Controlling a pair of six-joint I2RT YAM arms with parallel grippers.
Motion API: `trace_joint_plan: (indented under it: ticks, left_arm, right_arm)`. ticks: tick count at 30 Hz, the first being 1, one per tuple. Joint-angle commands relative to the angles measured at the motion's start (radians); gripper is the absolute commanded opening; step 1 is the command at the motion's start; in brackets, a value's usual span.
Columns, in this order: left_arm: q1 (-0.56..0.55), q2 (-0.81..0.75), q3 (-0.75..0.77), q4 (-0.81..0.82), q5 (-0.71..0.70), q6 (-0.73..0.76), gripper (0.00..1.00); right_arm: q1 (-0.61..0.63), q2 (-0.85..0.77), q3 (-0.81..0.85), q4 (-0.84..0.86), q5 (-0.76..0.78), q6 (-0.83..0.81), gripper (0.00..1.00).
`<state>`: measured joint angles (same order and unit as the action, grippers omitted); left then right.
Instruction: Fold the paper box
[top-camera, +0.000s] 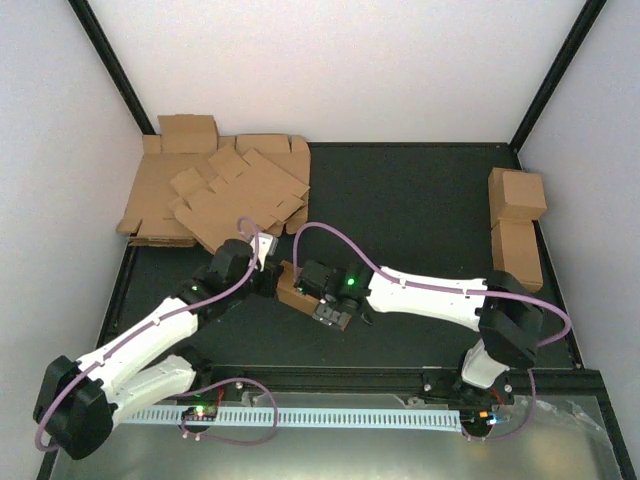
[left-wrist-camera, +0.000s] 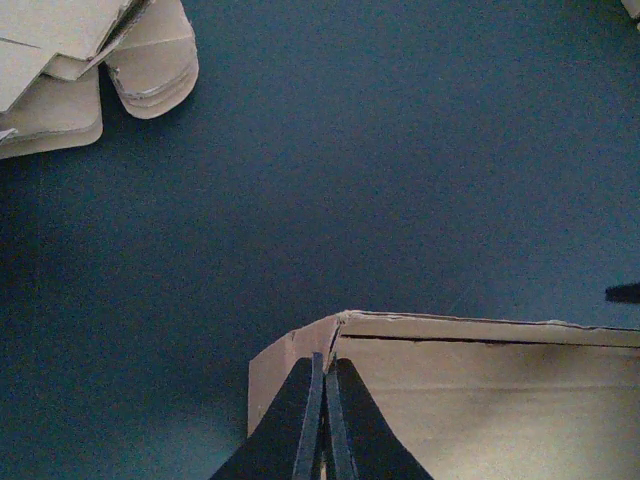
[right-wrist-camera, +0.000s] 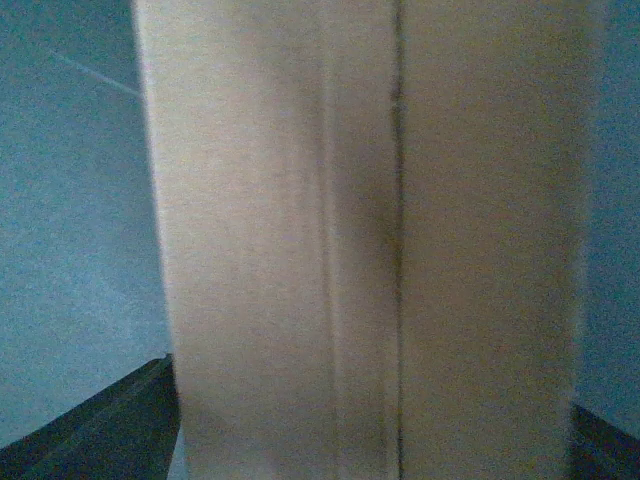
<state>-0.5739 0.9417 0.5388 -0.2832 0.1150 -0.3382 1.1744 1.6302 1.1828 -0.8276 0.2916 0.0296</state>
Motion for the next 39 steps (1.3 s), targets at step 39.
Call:
trace_joint_plan:
  ticks: [39]
  left_arm:
    - [-0.251,-0.1,-0.206,0.054,-0.293,-0.313,0.02]
  right_arm:
    - [-0.057,-0.073,-0.036,0.077,0.055,-0.005,0.89]
